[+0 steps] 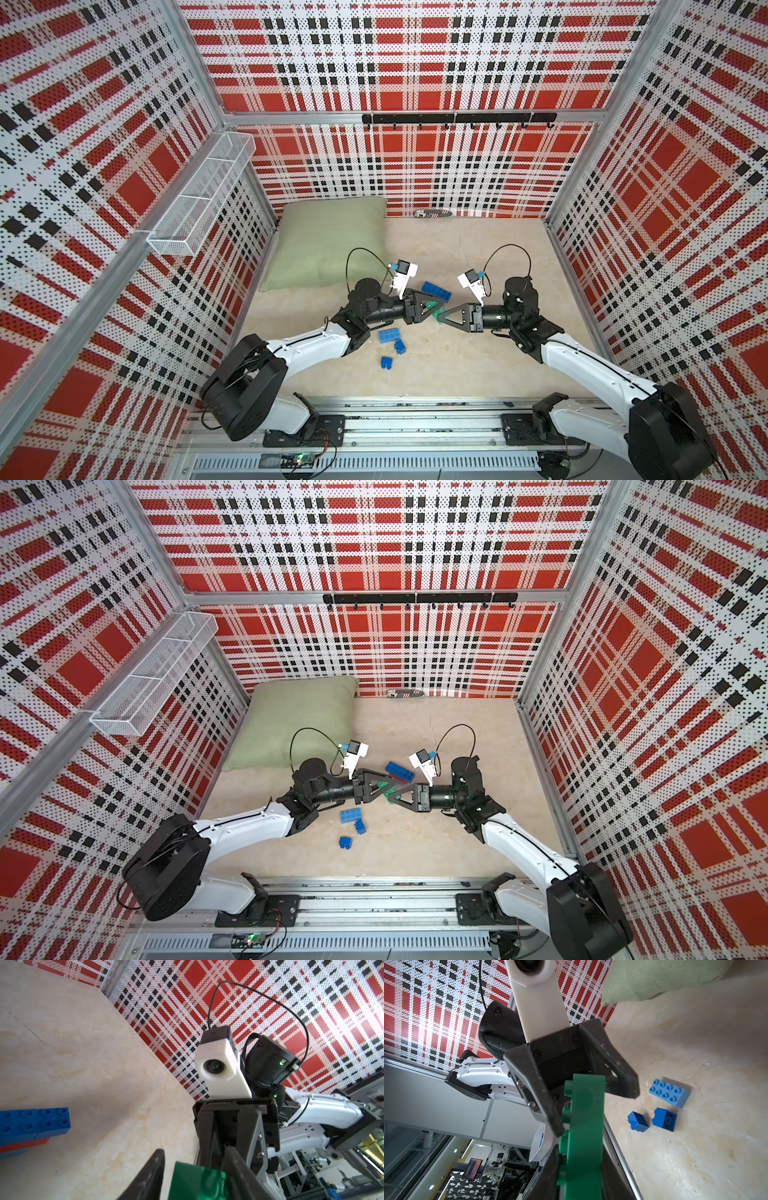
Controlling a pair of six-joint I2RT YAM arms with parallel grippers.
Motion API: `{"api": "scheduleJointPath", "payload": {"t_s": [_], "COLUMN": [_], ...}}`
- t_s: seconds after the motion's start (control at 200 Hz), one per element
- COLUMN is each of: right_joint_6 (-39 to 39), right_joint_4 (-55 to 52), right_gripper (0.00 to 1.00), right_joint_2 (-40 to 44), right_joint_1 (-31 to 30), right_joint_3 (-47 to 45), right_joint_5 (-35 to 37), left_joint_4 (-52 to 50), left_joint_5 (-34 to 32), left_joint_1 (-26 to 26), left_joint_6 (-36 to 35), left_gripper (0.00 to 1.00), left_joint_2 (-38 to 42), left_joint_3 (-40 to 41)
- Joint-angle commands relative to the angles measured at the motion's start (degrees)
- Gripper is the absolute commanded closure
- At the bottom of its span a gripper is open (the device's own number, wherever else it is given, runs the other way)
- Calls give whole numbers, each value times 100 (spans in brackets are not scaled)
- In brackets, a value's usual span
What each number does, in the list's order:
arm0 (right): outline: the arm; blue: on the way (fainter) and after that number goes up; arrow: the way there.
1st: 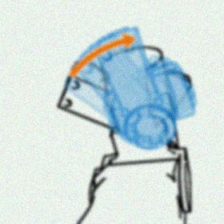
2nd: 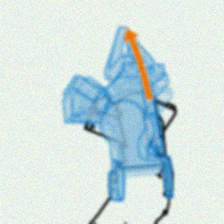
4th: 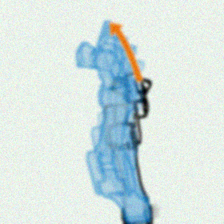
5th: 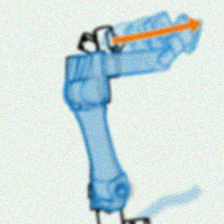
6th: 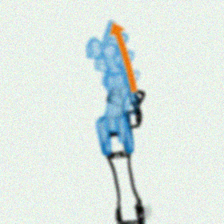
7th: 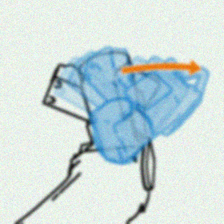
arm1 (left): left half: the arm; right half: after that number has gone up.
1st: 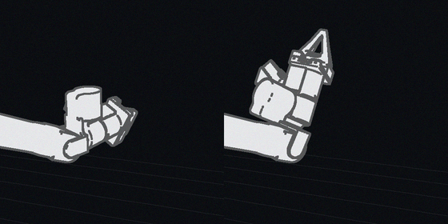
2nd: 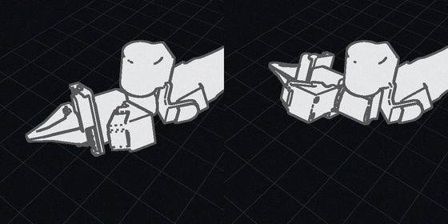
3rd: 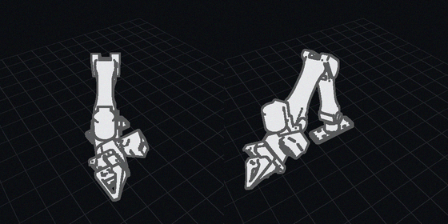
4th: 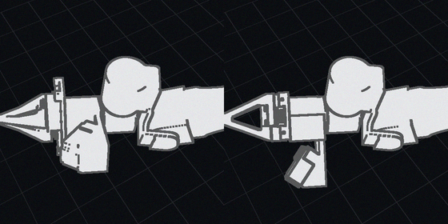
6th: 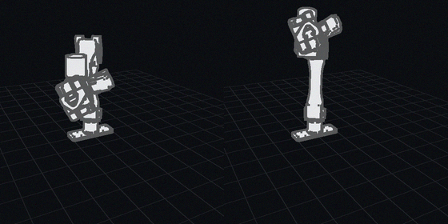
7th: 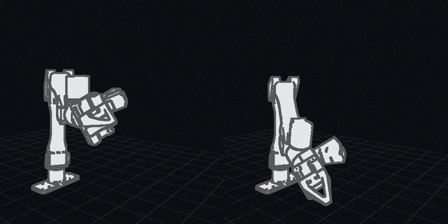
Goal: Assemble a heart with lego
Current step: Adjust the lego brick at the center of the board.
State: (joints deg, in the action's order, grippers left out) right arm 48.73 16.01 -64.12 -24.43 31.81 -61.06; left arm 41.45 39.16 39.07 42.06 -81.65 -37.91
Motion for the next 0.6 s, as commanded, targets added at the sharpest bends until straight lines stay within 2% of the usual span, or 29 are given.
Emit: {"api": "scheduleJointPath", "payload": {"t_s": [0.0, 0.22, 0.301, 0.371, 0.421, 0.471, 0.506, 0.546, 0.596], "right_joint_6": [107, 84, 137, 145, 137, 154, 170, 269, 474], "right_joint_4": [274, 197, 265, 223, 165, 157, 116, 172, 407], "right_gripper": [75, 75, 74, 67, 58, 55, 52, 43, 37], "right_joint_2": [30, -39, 3, 35, 84, 154, 215, 288, 395], "right_joint_1": [93, 237, 270, 305, 331, 342, 369, 421, 459], "right_joint_3": [-56, -26, -15, 16, 61, 76, 86, 60, -18], "right_joint_5": [-258, -257, -178, -99, -29, 87, 208, 364, 573], "left_joint_4": [286, 366, 381, 381, 384, 381, 380, 381, 382], "left_joint_5": [161, 123, 136, 43, -114, -275, -480, -782, -1128], "left_joint_1": [13, -40, -31, -39, -51, -63, -75, -83, -67], "left_joint_6": [144, 276, 293, 351, 427, 534, 678, 910, 1194], "left_gripper": [59, 86, 89, 93, 93, 94, 95, 99, 99], "left_joint_2": [-28, 79, 96, 105, 120, 131, 153, 173, 197], "left_joint_3": [-74, -12, -49, -76, -87, -100, -94, -81, -85]}}
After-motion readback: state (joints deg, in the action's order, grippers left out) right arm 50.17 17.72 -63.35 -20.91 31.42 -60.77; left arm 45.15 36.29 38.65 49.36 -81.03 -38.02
